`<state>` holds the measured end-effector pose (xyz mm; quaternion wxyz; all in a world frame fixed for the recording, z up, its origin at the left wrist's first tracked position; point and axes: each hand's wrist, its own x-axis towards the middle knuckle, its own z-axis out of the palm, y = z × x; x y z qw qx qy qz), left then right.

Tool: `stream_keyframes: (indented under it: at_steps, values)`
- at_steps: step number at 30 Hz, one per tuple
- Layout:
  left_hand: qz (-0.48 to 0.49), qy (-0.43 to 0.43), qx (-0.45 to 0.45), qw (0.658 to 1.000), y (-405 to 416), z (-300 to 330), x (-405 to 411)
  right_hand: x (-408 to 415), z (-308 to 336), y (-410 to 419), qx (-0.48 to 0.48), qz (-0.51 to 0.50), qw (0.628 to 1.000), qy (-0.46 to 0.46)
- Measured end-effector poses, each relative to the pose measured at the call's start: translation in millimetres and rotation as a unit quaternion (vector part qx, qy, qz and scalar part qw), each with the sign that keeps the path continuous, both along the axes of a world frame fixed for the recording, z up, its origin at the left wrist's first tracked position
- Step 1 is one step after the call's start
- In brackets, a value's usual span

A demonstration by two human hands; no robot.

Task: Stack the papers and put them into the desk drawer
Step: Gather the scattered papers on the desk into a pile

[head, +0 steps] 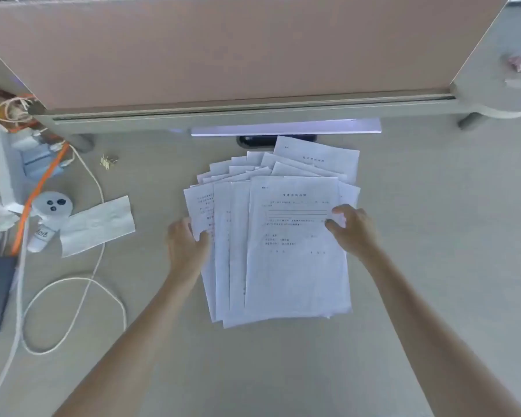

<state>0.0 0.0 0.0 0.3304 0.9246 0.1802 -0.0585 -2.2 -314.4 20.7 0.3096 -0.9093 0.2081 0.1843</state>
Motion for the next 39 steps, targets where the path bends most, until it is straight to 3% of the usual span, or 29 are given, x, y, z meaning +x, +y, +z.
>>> stream_keyframes:
  at_steps: [5,9,19,30,39]
  values:
    - [0.007,-0.027,0.003,1.000,4,-30,4,-8,-37,-1,-0.101,-0.053,0.992,-0.063]
    - [0.025,-0.078,-0.006,0.997,2,-46,9,-9,-53,2,-0.156,-0.028,0.980,-0.119]
    - [0.023,-0.173,-0.006,0.985,-11,-73,17,-6,-70,7,-0.048,-0.025,0.973,-0.224]
    - [-0.002,-0.151,-0.077,0.985,-15,-60,-5,-22,-68,24,-0.065,-0.034,0.966,-0.247]
    - [-0.006,-0.188,-0.076,0.979,-15,-70,22,7,-83,20,-0.049,-0.041,0.954,-0.294]
